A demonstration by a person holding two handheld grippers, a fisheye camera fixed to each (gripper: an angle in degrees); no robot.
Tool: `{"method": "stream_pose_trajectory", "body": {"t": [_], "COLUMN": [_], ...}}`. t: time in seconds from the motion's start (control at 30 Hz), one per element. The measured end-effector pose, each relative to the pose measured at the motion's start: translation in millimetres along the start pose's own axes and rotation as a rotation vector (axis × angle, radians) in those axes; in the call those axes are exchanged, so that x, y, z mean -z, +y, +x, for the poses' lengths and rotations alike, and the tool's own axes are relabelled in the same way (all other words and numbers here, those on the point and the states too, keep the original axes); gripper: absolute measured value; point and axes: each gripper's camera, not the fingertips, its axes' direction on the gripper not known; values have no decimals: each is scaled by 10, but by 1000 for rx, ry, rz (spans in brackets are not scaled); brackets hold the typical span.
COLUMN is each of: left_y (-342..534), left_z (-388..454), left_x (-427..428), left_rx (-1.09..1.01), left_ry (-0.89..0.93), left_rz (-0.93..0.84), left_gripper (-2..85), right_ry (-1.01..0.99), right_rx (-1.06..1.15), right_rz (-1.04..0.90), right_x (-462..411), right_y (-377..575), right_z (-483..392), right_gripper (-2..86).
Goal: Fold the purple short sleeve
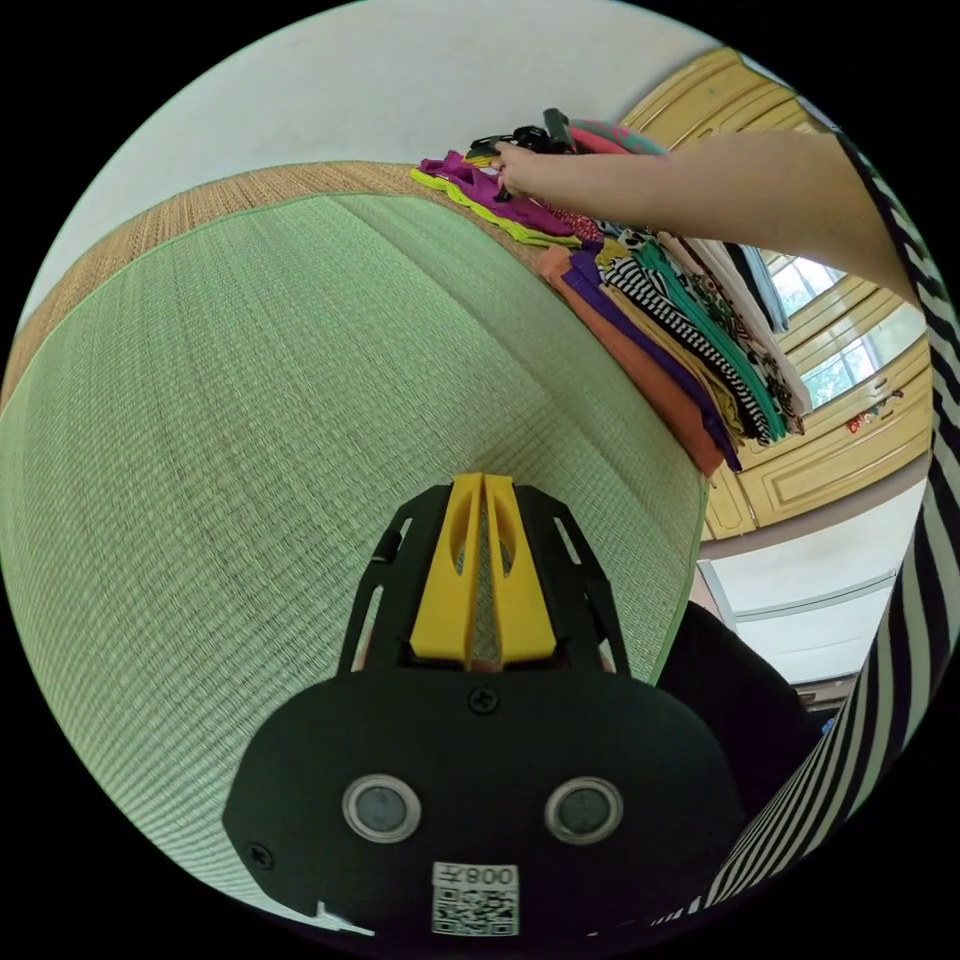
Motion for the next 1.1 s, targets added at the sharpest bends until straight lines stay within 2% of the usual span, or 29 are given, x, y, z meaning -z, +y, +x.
{"method": "stream_pose_trajectory", "body": {"t": [0.1,0.23,0.33,0.5,0.77,0.93,1.1], "left_y": [7,-4,139,663,2119,2747,2998], "left_z": [66,160,187,278,428,497,633], "left_x": [266,664,1261,2490,4399,4859,4846], "left_rx": [8,-47,-11,100,354,506,618], "left_ry": [31,179,272,223,180,313,406], "left_rz": [-1,-85,12,147,300,369,325], "left_gripper": [1,1,1,3,25,69,85], "right_ry": [-84,-273,-379,-537,-807,-877,-890], "right_rx": [36,141,224,311,311,342,365], "right_rz": [32,47,22,-51,-241,-326,-312], "right_x": [275,808,1252,2014,3128,3690,4111], "right_y": [244,813,1426,2568,4229,5106,5701], "right_z": [-106,-437,-778,-1291,-1711,-1755,-1679], "right_gripper": [5,5,5,5,4,4,3]}}
